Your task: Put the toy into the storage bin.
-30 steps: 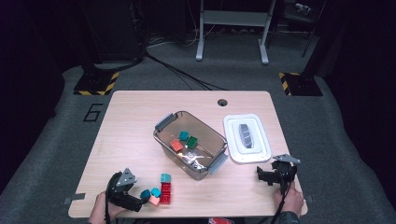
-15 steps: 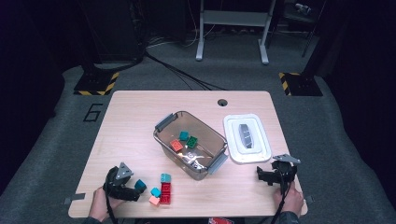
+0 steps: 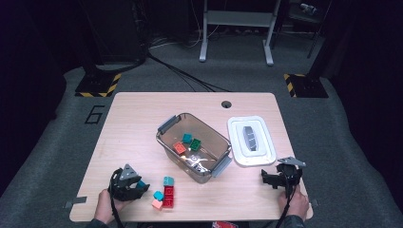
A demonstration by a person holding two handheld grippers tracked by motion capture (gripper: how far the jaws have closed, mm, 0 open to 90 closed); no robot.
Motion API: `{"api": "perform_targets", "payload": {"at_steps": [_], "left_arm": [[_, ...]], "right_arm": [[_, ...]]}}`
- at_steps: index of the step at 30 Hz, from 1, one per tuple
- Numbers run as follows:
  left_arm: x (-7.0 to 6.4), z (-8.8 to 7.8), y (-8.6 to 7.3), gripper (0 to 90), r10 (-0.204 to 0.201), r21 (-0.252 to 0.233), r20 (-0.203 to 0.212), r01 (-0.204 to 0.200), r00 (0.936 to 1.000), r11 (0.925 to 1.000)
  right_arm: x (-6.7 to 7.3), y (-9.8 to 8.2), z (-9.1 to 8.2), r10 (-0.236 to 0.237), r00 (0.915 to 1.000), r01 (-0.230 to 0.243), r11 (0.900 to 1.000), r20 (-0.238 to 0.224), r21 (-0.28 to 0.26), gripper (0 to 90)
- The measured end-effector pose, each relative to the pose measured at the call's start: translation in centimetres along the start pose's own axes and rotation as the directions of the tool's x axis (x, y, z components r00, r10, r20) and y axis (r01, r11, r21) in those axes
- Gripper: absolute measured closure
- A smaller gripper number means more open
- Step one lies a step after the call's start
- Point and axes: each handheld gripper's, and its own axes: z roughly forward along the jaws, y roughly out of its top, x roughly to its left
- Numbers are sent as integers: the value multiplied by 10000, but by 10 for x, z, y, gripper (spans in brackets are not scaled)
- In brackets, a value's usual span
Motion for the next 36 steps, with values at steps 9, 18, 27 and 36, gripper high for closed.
{"api": "perform_targets", "payload": {"at_steps": [9,18,27,36], "left_arm": [[5,-1,5,588,-241,-129,7,241,9997,9996],[8,-8,23,589,-200,-502,-28,199,9998,9985],[15,-20,47,589,29,-739,-157,-40,9999,9973],[22,-30,70,589,161,-971,-251,-184,9996,9951]], "right_arm": [[0,0,0,-1,10000,1,10000,0,0,0],[0,0,0,-4,10000,4,10000,-1,0,0],[0,0,0,-1,10000,1,10000,2,6,0],[0,0,0,0,10000,0,10000,0,0,0]]}}
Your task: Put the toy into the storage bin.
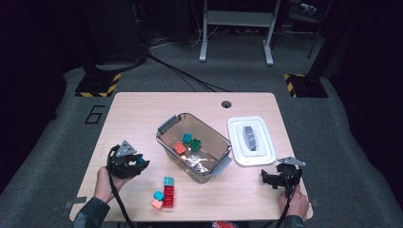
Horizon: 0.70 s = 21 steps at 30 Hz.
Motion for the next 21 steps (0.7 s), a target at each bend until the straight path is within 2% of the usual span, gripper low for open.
{"api": "perform_targets", "payload": {"at_steps": [11,21], "left_arm": [[8,-9,23,589,-49,-359,-64,47,10000,9993],[12,-17,46,589,108,-623,-224,-122,9997,9980]], "right_arm": [[0,0,0,0,10000,0,10000,0,3,0],[0,0,0,-1,10000,1,10000,1,7,0]]}}
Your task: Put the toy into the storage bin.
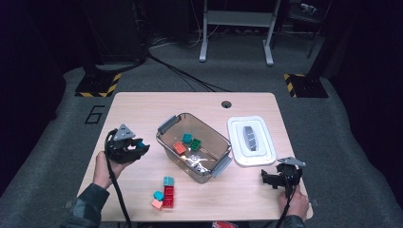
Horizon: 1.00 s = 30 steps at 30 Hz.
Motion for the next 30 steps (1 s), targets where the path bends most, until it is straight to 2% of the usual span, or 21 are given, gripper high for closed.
{"api": "perform_targets", "payload": {"at_steps": [16,23,30], "left_arm": [[3,-9,40,589,262,-555,-200,-273,9995,9981],[-1,-3,55,589,443,-608,-144,-451,9989,9971],[-6,11,64,589,524,-589,44,-520,9986,9969]], "right_arm": [[0,0,0,1,10000,-1,10000,-2,-3,0],[0,0,0,2,10000,-2,10000,-4,0,0],[0,0,0,3,10000,-3,10000,-4,-4,0]]}}
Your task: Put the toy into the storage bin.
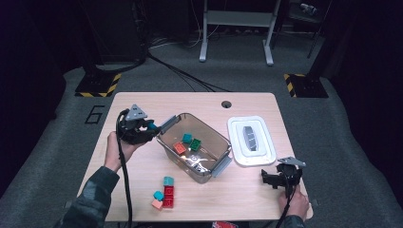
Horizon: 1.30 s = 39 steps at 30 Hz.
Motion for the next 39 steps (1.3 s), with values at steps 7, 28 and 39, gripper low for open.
{"api": "perform_targets", "payload": {"at_steps": [7,28,39], "left_arm": [[-4,18,3,588,-9,178,255,4,9997,9998],[-24,56,-8,587,120,1030,970,-220,9952,9944],[-25,57,-9,578,92,1187,1000,-211,9949,9927]], "right_arm": [[0,0,0,3,10000,-3,10000,-3,2,0],[0,0,0,5,10000,-5,10000,-3,4,0],[0,0,0,8,10000,-8,10000,-1,2,0]]}}
